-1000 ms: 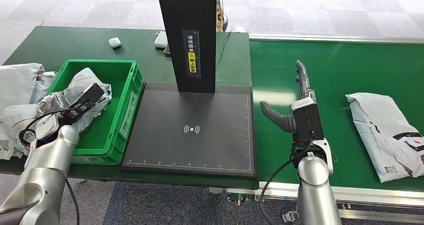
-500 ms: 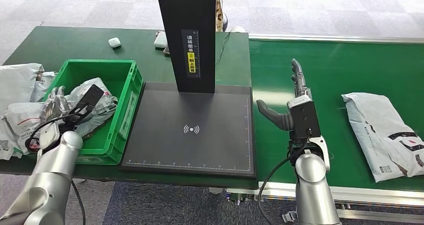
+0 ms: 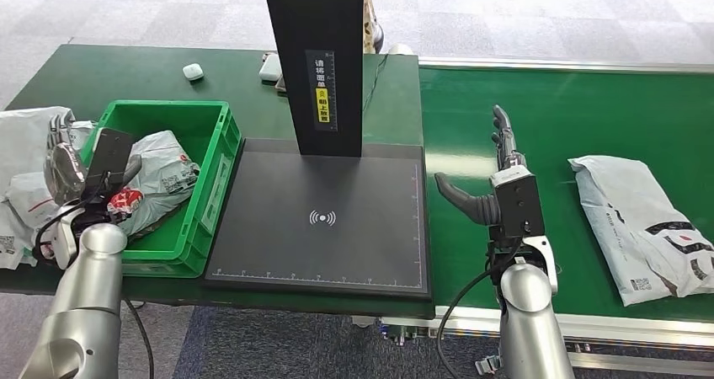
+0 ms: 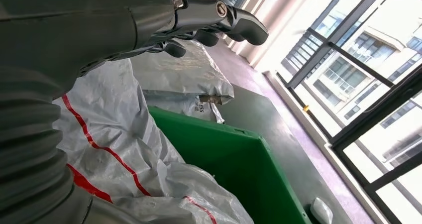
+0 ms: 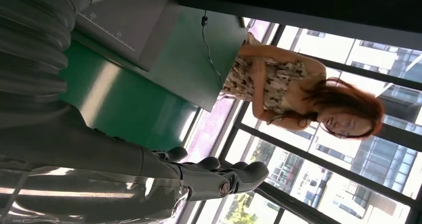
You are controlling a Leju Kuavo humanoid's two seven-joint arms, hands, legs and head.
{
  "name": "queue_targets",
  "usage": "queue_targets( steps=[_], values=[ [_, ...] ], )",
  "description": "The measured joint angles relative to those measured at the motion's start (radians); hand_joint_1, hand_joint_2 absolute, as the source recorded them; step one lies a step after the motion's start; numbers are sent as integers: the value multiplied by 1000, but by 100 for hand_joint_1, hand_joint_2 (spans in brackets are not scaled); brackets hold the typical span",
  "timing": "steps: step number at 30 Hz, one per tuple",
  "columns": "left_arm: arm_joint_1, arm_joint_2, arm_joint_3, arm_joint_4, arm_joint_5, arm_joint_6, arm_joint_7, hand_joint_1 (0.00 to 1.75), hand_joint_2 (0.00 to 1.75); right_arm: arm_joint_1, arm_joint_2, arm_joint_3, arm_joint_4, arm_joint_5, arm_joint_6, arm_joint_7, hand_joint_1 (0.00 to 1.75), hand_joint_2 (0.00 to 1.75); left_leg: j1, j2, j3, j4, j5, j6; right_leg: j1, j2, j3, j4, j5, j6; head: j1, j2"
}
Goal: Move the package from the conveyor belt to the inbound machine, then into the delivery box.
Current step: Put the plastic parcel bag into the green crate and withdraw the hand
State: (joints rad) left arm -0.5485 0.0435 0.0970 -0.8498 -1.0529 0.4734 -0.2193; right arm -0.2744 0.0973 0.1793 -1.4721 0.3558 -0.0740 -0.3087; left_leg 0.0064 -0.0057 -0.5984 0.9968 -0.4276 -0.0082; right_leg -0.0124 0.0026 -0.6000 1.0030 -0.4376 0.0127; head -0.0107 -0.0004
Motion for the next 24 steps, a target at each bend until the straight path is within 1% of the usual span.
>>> queue_targets(
  steps=[1,2,3,4,6,7,9,11,13,15,17,20,24],
  values=[
    [4,-2,1,-8,33,-5,-23,0,175,0,0,0,0,-6,1,-1,0,175,0,0,0,0,0,0,0,0,0,0,0,0,0,0],
    [13,-4,3,-20,94,-18,-65,0,175,0,0,0,1,-16,3,-4,0,175,0,0,0,0,0,0,0,0,0,0,0,0,0,0],
    [27,-9,7,-42,195,-44,-125,0,175,0,0,0,2,-32,6,-9,0,175,0,0,0,0,0,0,0,0,0,0,0,0,0,0],
    [48,-17,11,-75,334,-85,-192,0,175,-1,0,0,6,-54,10,-17,0,175,0,0,0,0,0,0,0,0,0,0,0,0,0,0],
    [107,-41,15,-161,650,-202,-294,0,175,-3,0,2,21,-97,16,-33,0,175,0,0,0,0,-1,0,0,1,0,0,0,0,0,0],
    [143,-55,14,-207,790,-268,-321,0,175,-4,0,4,32,-113,18,-39,0,175,0,1,0,0,-1,0,0,1,0,0,-1,0,0,0],
    [208,-80,5,-284,972,-386,-341,0,175,-5,0,10,54,-133,24,-43,0,175,0,0,0,0,-2,1,0,0,0,-1,-1,1,0,0],
    [258,-97,-18,-333,1048,-480,-336,0,175,-4,0,17,76,-150,45,-28,0,175,0,-1,0,0,-3,1,0,-1,0,-2,-2,1,0,0],
    [297,-112,-56,-358,1083,-566,-321,0,175,-1,0,24,106,-168,72,-1,0,175,0,-1,0,0,-3,1,0,-1,1,-2,-2,2,0,0],
    [330,-127,-98,-365,1105,-624,-307,0,175,7,0,28,142,-185,88,15,0,175,0,-1,0,0,-3,2,0,-1,1,-2,-2,2,0,0],
    [358,-143,-134,-365,1120,-658,-299,0,175,22,0,29,171,-197,93,9,0,175,0,-1,0,0,-3,2,-1,-1,1,-2,-2,2,0,0],
    [385,-165,-177,-365,1150,-705,-297,0,175,45,1,29,191,-200,93,-21,0,175,0,-1,0,0,-3,2,-1,-1,1,-2,-2,2,0,0],
    [400,-180,-210,-365,1159,-728,-283,0,175,64,2,28,194,-183,94,-17,0,175,0,-1,0,0,-3,2,0,-1,1,-2,-2,2,0,0]
  ],
)
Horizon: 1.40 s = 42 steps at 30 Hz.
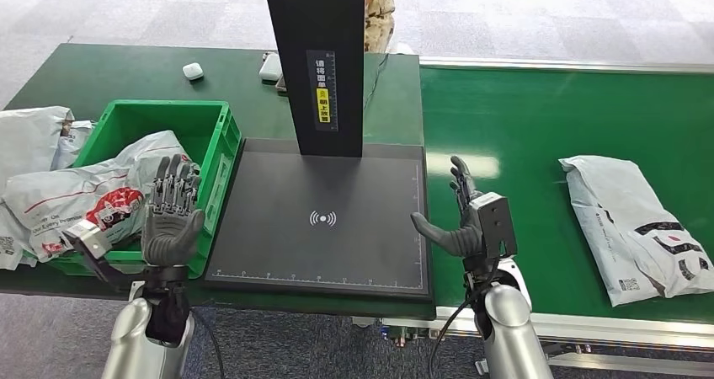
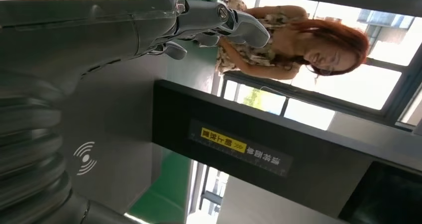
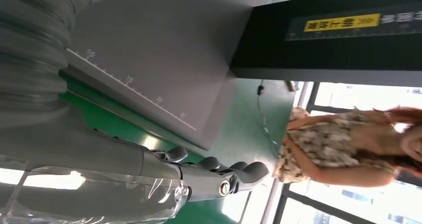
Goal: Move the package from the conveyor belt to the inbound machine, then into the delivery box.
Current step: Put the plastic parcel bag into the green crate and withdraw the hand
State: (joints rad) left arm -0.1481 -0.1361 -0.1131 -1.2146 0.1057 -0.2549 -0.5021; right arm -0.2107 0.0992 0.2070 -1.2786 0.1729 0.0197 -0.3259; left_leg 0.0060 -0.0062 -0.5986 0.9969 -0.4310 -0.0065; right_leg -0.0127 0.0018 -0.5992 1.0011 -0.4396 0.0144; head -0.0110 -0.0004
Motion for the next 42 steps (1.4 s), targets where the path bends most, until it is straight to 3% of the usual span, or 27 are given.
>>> queue_targets(
  steps=[7,42],
  values=[
    [11,-12,-22,0,-42,-3,37,0,175,26,0,-6,-4,22,-4,24,0,175,0,0,0,0,0,0,0,0,0,0,0,0,0,0],
    [26,-22,-37,-16,-86,-8,23,0,175,43,8,-11,-53,30,-1,-34,0,175,0,0,0,0,0,0,0,0,0,0,0,0,0,0]
  ],
)
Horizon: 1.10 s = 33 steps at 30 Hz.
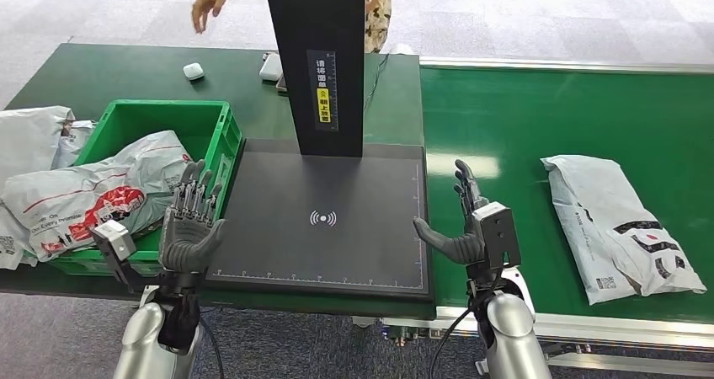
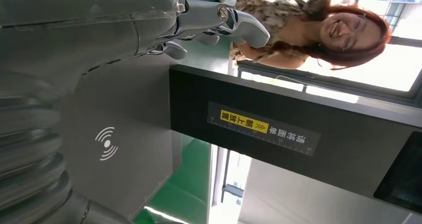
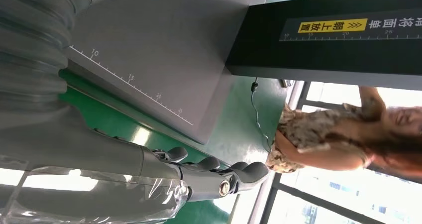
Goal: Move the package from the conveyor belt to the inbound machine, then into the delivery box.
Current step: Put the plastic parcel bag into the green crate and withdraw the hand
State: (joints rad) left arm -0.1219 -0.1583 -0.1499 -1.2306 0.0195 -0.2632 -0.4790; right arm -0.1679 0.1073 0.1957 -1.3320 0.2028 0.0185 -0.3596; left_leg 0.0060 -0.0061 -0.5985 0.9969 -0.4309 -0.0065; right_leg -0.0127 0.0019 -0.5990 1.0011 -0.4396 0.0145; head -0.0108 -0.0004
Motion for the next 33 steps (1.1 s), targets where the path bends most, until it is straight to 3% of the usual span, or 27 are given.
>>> queue_targets(
  steps=[33],
  values=[
    [0,0,0,-5,-10,-10,-6,0,175,12,12,-18,-25,21,1,-2,0,175,0,0,0,0,0,0,0,0,0,0,0,0,0,0]
  ],
)
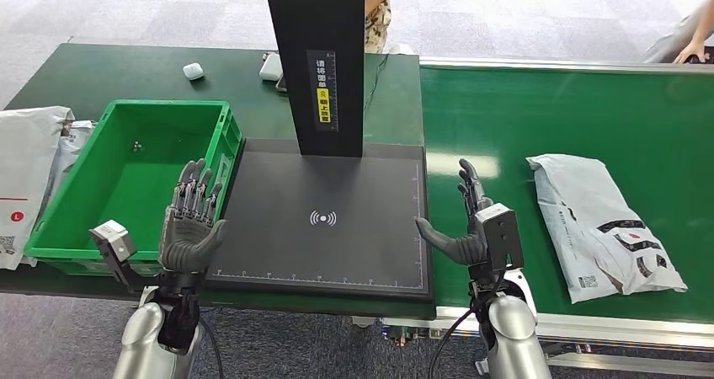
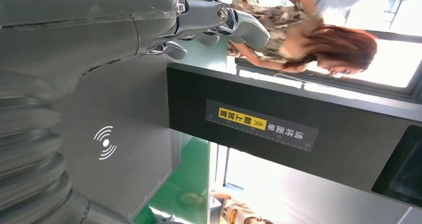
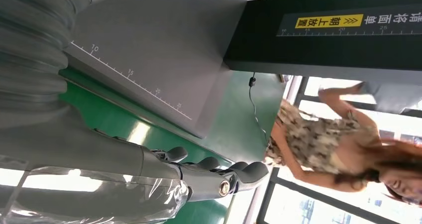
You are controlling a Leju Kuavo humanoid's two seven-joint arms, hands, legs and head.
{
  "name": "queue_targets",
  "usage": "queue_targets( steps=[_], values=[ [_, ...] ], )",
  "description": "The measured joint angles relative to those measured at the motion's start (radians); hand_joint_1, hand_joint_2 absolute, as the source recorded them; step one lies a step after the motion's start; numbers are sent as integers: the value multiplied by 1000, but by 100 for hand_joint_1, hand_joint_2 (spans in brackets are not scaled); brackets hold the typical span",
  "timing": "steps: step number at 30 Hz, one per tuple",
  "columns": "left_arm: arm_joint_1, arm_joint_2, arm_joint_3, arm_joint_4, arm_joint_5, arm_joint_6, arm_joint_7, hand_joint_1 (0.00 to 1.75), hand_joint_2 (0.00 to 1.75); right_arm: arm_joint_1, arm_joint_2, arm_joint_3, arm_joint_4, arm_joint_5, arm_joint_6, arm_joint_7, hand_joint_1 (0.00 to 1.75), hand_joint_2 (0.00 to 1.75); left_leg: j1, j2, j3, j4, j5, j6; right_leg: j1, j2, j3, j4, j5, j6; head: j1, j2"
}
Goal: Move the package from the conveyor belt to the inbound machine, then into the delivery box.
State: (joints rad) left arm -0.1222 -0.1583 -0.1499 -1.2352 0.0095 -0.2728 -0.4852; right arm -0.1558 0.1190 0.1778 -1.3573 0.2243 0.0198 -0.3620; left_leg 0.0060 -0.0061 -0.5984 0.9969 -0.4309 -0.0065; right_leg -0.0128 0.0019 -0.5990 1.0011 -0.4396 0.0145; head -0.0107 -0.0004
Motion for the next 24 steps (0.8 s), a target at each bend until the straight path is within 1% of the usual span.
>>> queue_targets(
  steps=[14,24],
  values=[
    [-3,-3,-2,0,-3,1,-7,0,175,-12,1,-3,1,3,14,-6,0,175,0,0,0,0,0,0,0,0,0,0,0,0,0,0],
    [4,-20,-1,-9,-31,-8,9,0,175,-14,17,-12,-9,22,18,-5,0,175,0,0,0,0,0,0,0,0,0,0,0,0,0,0]
  ],
)
